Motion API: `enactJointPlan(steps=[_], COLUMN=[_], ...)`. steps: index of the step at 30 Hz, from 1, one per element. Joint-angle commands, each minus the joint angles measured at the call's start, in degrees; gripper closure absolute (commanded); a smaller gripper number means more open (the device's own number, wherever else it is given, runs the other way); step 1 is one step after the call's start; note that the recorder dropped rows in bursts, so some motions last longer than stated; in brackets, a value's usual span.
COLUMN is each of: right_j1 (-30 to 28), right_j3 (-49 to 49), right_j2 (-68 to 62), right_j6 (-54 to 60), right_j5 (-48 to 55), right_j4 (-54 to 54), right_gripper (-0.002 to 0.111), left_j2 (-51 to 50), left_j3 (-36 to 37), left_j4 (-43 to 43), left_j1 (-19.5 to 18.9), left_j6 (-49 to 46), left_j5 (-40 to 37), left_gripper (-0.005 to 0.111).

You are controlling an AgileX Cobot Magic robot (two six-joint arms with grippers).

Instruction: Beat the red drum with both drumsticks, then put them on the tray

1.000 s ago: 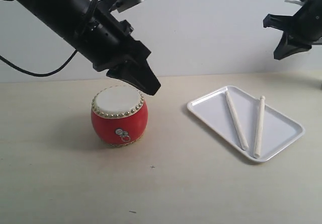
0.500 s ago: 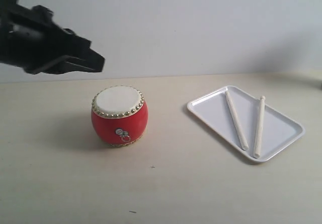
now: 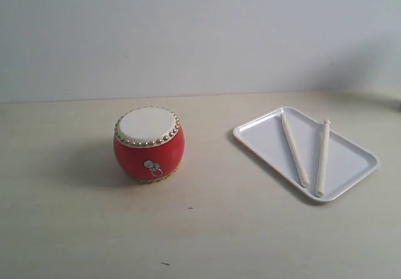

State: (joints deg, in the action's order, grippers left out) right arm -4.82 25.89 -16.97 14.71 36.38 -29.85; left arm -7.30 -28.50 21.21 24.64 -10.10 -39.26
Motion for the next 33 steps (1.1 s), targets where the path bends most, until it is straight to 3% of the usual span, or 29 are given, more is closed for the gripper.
enactJointPlan(steps=[1,6,22,25,29,33], right_j1=[0.1,0.1,0.1,0.1,0.1,-0.7], right_j3=[-0.4,-0.4,-0.4,-0.4,-0.4,-4.0], right_j2=[4.9,5.7,5.7,6.7,10.2,14.3], right_j6=[4.4,4.2,4.2,14.6,14.6,14.5], right_j5=[2.2,-2.9,-3.1,-3.1,-3.1,-14.3], right_j4=[-3.5,-3.4,-3.4,5.8,7.1,7.7], right_gripper=[0.108,0.108,0.108,0.108,0.108,0.108], left_j2=[7.3,6.0,6.0,6.0,6.0,6.0], left_j3=[-2.0,-2.1,-2.1,-2.1,-2.1,-2.1], left_j4=[-11.5,-7.1,-7.1,-7.1,-7.1,-7.1], left_j1=[-0.2,-0.2,-0.2,-0.2,-0.2,-0.2], left_j6=[13.8,13.8,13.5,13.5,13.5,13.5], left_j5=[-14.7,-14.8,-14.8,-14.8,-14.8,-14.8], left_gripper=[0.107,0.107,0.107,0.107,0.107,0.107])
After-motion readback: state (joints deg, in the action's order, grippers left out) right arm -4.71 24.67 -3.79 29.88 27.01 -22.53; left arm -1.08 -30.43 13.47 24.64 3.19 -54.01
